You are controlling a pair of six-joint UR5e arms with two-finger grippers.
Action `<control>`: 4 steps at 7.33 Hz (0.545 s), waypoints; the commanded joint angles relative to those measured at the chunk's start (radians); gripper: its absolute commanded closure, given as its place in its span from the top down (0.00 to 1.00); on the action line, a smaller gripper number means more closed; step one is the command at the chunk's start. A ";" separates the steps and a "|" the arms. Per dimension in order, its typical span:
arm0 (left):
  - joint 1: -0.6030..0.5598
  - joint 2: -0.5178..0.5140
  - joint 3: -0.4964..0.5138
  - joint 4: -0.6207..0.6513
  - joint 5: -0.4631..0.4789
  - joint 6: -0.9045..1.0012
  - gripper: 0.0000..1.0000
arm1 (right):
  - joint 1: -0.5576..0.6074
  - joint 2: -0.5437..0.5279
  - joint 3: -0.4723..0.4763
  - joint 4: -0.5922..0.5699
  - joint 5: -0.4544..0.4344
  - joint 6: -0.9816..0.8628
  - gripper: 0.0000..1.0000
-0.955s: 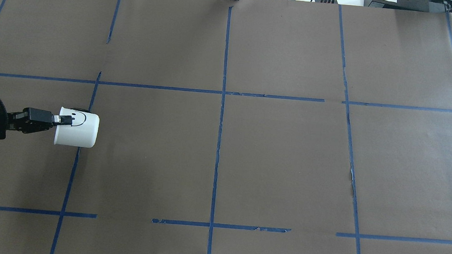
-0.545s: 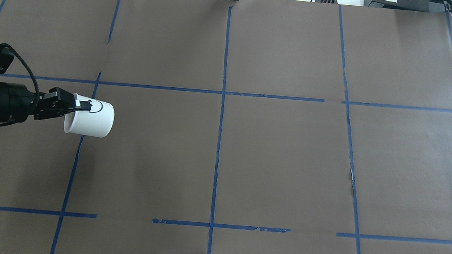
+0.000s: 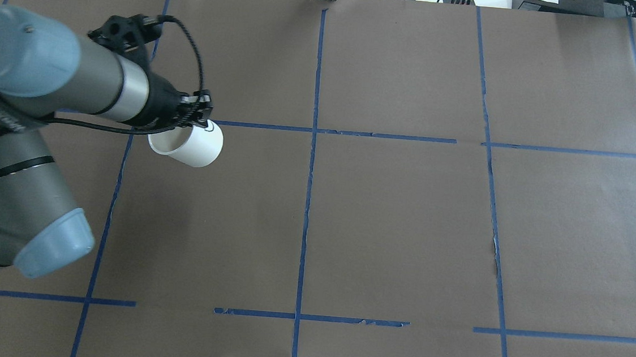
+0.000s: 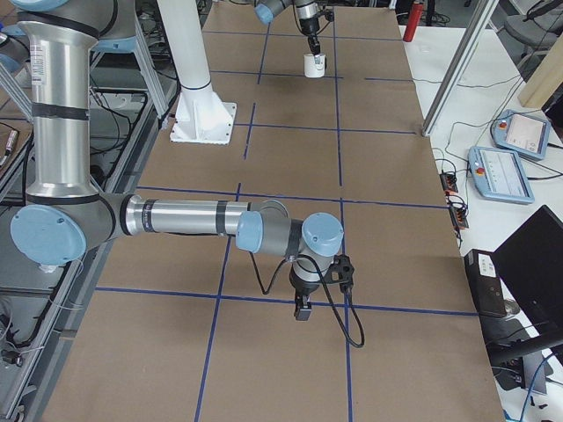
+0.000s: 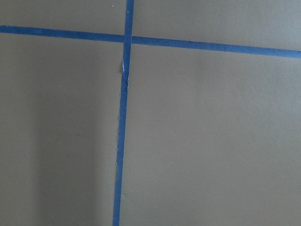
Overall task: Flip mug
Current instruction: 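Carry the upright mug with the left gripper toward the table center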
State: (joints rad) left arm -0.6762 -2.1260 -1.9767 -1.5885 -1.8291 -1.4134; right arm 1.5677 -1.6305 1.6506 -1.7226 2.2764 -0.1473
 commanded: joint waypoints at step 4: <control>0.214 -0.339 0.309 0.329 0.210 0.010 0.00 | 0.000 0.000 0.000 0.000 0.000 0.000 1.00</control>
State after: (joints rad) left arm -0.5107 -2.4348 -1.7335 -1.2675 -1.6617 -1.3993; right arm 1.5677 -1.6306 1.6506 -1.7227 2.2764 -0.1473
